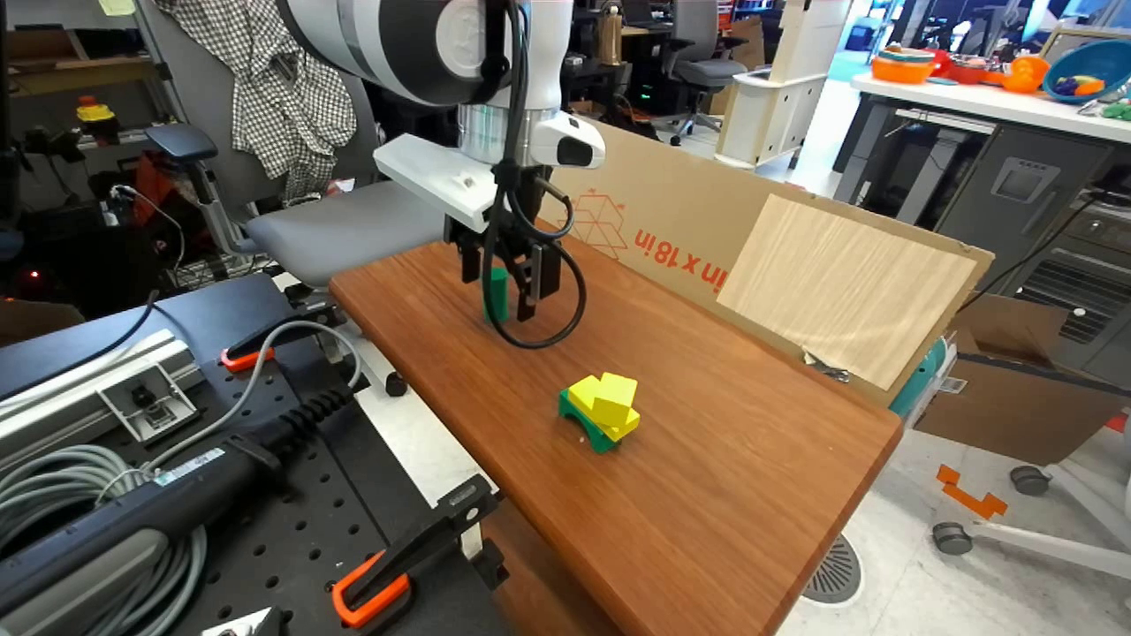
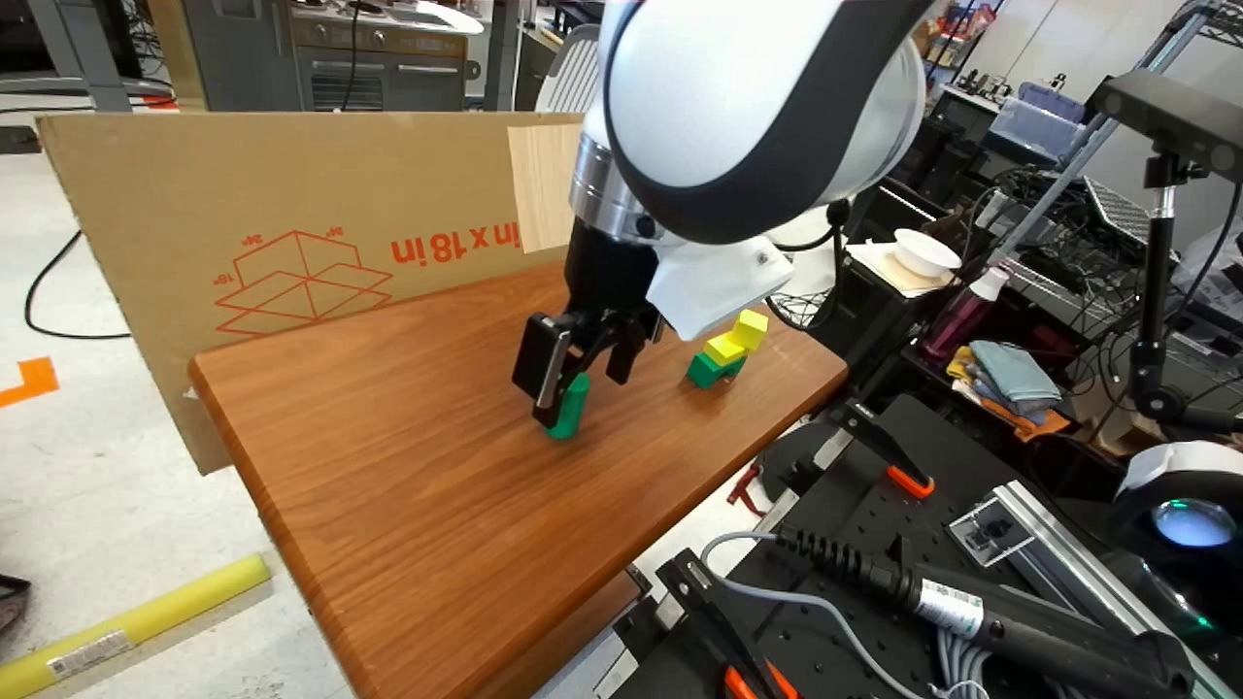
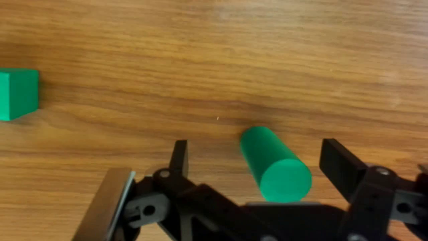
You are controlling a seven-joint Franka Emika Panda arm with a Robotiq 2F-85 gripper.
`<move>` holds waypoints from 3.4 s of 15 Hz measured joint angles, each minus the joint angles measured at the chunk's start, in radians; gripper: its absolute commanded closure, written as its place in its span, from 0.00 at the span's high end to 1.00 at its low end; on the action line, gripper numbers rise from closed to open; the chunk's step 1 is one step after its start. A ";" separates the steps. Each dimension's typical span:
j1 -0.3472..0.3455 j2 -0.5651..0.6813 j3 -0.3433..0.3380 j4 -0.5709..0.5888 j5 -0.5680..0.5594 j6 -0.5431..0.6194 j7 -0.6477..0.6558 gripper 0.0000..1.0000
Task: Put the green block on the yellow blocks
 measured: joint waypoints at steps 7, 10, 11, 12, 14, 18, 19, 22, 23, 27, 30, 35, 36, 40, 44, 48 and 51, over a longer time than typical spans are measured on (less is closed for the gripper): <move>0.013 0.034 0.022 0.045 -0.001 0.000 -0.025 0.49; 0.017 0.040 0.021 0.053 -0.003 0.000 -0.026 0.27; 0.018 0.041 0.020 0.055 -0.003 0.000 -0.026 0.18; 0.018 0.041 0.020 0.056 -0.003 0.000 -0.026 0.12; 0.018 0.041 0.015 0.060 -0.003 0.000 -0.026 0.08; 0.008 0.027 0.000 0.065 -0.001 0.000 -0.024 0.08; 0.000 0.015 -0.003 0.065 0.000 0.000 -0.024 0.08; -0.029 -0.045 -0.022 0.057 0.000 -0.005 -0.024 0.08; -0.045 -0.072 -0.027 0.047 0.001 -0.006 -0.025 0.08; -0.118 -0.177 -0.051 -0.003 0.003 -0.058 -0.042 0.08; -0.147 -0.218 -0.088 -0.012 0.003 -0.124 -0.043 0.08; -0.156 -0.228 -0.146 -0.017 0.003 -0.181 -0.041 0.08; -0.157 -0.228 -0.155 -0.019 0.003 -0.181 -0.036 0.08; -0.157 -0.226 -0.179 -0.025 0.003 -0.180 0.000 0.08; -0.157 -0.212 -0.197 -0.033 0.003 -0.179 0.028 0.08; -0.157 -0.197 -0.203 -0.042 0.003 -0.178 0.045 0.08; -0.157 -0.196 -0.205 -0.045 0.003 -0.177 0.052 0.08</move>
